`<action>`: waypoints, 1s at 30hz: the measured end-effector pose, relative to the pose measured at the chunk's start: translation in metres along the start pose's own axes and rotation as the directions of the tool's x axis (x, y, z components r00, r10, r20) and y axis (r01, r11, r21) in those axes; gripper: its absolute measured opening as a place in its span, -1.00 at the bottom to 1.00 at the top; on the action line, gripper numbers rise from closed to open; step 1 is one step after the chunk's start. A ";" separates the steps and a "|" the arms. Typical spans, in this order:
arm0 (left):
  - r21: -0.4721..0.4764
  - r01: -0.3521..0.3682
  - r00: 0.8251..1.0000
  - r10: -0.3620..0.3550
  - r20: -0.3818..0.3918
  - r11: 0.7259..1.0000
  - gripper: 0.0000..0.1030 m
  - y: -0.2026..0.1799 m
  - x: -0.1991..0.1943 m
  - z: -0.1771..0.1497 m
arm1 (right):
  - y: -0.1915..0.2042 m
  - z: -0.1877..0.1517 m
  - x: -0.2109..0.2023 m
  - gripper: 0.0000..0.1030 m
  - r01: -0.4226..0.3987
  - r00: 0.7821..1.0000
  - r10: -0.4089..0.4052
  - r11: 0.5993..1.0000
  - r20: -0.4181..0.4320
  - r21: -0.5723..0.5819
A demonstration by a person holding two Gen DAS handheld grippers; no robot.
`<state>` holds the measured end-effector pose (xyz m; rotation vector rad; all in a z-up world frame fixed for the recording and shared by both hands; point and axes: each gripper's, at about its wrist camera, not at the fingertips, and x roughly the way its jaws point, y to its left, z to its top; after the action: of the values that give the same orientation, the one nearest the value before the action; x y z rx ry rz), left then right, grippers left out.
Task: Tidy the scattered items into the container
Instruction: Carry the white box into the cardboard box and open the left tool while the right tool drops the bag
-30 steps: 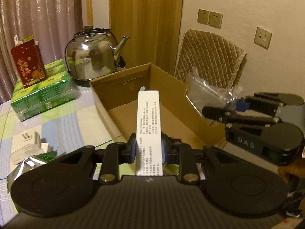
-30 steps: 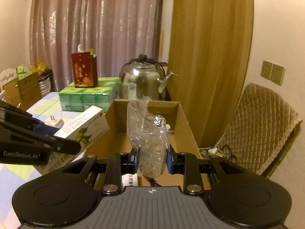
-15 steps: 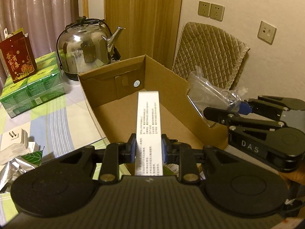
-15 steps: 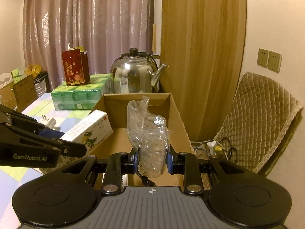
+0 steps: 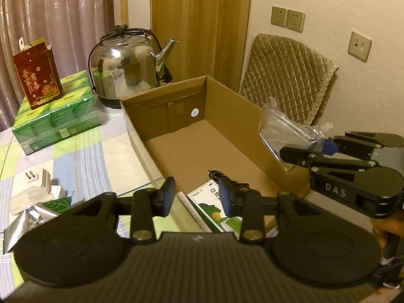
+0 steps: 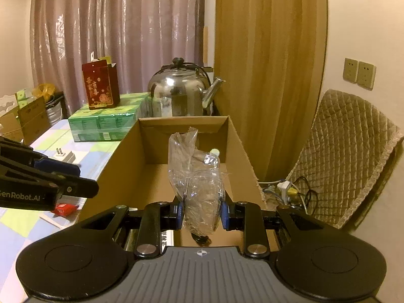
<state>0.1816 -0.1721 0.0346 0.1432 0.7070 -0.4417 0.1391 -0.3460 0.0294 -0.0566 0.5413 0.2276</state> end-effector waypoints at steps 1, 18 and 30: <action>-0.001 0.001 1.000 -0.001 -0.001 1.000 -0.38 0.001 -0.001 0.000 | 0.001 0.000 0.000 -0.52 -0.002 1.000 0.002 1.000 0.000 -0.001; -0.011 -0.009 1.000 0.009 -0.004 1.000 -0.37 0.008 -0.007 -0.005 | 0.002 0.004 0.002 0.43 0.013 0.999 -0.013 1.000 0.034 0.022; -0.032 -0.042 0.999 0.041 -0.012 0.999 -0.25 0.024 -0.018 -0.017 | 0.006 -0.003 -0.007 0.43 0.015 1.000 -0.016 1.000 0.020 0.013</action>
<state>0.1698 -0.1399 0.0328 0.1298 0.7210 -0.3899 0.1305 -0.3421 0.0300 -0.0461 0.5218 0.2094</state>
